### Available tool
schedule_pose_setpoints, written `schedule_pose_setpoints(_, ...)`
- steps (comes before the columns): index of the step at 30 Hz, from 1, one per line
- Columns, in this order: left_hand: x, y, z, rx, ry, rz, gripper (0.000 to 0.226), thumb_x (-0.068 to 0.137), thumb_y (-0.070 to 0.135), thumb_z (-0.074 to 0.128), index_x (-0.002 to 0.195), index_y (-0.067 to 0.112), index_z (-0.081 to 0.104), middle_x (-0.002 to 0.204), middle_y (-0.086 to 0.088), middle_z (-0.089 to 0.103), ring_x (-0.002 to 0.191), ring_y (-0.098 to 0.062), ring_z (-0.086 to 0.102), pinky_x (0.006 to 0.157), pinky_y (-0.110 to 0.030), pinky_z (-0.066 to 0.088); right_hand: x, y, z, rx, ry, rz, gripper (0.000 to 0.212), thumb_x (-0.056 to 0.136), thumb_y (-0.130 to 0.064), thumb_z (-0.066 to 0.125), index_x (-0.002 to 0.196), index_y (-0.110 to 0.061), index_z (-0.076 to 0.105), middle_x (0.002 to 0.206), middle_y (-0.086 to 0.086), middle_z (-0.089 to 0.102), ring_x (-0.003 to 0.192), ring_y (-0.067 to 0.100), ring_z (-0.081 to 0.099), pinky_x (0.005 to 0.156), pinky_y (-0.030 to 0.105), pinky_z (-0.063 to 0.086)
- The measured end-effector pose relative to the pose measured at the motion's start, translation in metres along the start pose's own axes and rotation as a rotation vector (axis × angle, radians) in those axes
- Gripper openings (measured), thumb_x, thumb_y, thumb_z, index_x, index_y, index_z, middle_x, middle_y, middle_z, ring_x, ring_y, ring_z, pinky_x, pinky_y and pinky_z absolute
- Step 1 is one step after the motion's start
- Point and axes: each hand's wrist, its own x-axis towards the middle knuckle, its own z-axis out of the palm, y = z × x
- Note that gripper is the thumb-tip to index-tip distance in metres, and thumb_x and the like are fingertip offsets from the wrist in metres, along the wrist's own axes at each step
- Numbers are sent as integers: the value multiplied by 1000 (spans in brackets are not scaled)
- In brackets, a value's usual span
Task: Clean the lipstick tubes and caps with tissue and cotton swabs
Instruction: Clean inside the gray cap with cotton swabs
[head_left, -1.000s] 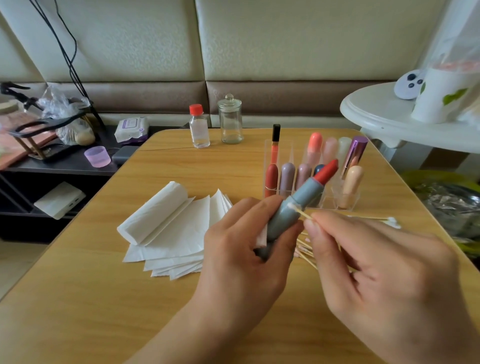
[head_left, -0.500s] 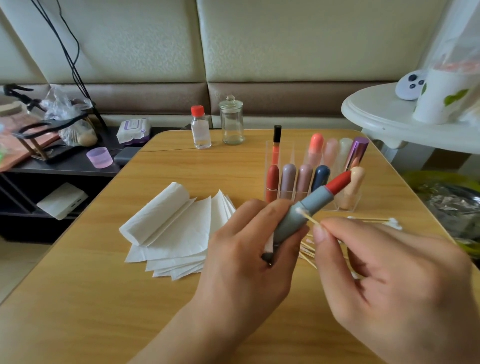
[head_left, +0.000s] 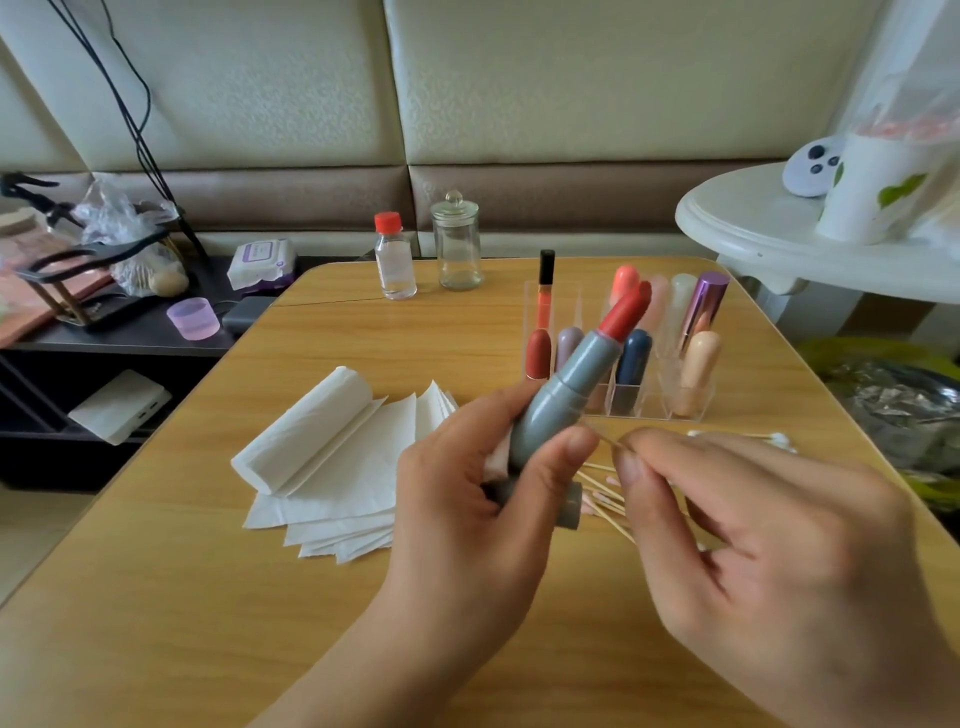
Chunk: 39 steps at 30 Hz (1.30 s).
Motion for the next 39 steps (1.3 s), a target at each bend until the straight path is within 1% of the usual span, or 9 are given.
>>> schedule_pose_setpoints(4, 3, -4, -1, -279, -137, -222, 19, 87, 38, 59, 84, 20, 67, 60, 5, 51, 50, -9, 50, 45, -16, 35, 0, -1, -2, 56, 65, 34, 23, 93, -13, 60, 80, -4, 77, 58, 5, 61, 42, 21, 47, 50, 25, 35)
schedule_pose_setpoints(7, 6, -9, -1, -436, -221, -310, 35, 88, 37, 57, 90, 1, 57, 67, 2, 51, 50, -7, 48, 45, -17, 33, 1, -3, -2, 63, 78, 40, 21, 93, -14, 60, 85, -4, 77, 63, 4, 65, 45, 18, 49, 53, 22, 37)
schedule_pose_setpoints(13, 5, -10, -1, -581, -295, -339, 52, 82, 52, 68, 100, 4, 59, 77, 0, 53, 54, -7, 47, 48, -20, 34, 1, 0, -2, 50, 64, 41, 22, 94, -15, 59, 86, -4, 77, 64, 4, 66, 44, 20, 51, 53, 24, 39)
schedule_pose_setpoints(21, 3, -7, 1, -590, -367, -331, 39, 89, 52, 60, 104, 16, 66, 66, 7, 50, 52, -6, 38, 48, -21, 28, 1, -2, -1, 50, 33, 13, 24, 96, -18, 59, 85, -7, 78, 62, 8, 66, 45, 27, 53, 42, 37, 43)
schedule_pose_setpoints(26, 0, -7, 4, -622, -412, -367, 55, 93, 49, 54, 95, -6, 47, 67, 6, 46, 51, -6, 38, 48, -24, 24, 1, -1, -4, 83, 48, 52, 23, 95, -16, 60, 85, -7, 78, 62, 3, 65, 43, 21, 50, 50, 27, 38)
schedule_pose_setpoints(31, 0, -5, 2, -694, -410, -377, 37, 93, 46, 52, 89, 10, 55, 70, 6, 49, 50, -7, 36, 48, -22, 25, 4, -1, -5, 84, 55, 84, 21, 93, -14, 60, 84, -5, 77, 60, -5, 56, 47, 12, 41, 55, 18, 35)
schedule_pose_setpoints(34, 3, -5, 2, -637, -393, -369, 43, 90, 48, 58, 91, 6, 55, 72, 4, 49, 51, -6, 40, 48, -20, 27, 5, -3, -6, 76, 70, 83, 19, 92, -12, 61, 87, -5, 78, 61, -3, 58, 53, 14, 44, 59, 15, 35)
schedule_pose_setpoints(36, 3, -6, 3, -623, -382, -364, 45, 88, 48, 62, 96, 4, 56, 71, 7, 51, 52, -3, 47, 48, -18, 32, 8, -7, -8, 63, 80, 76, 20, 93, -11, 60, 85, -5, 77, 61, -6, 49, 61, 16, 43, 62, 14, 33)
schedule_pose_setpoints(39, 2, -6, 4, -610, -365, -345, 31, 85, 45, 67, 97, 17, 64, 70, 6, 51, 53, -3, 51, 48, -15, 34, 12, -9, -11, 39, 80, 72, 21, 92, -10, 60, 80, -5, 76, 67, -12, 36, 63, 17, 40, 63, 15, 31)
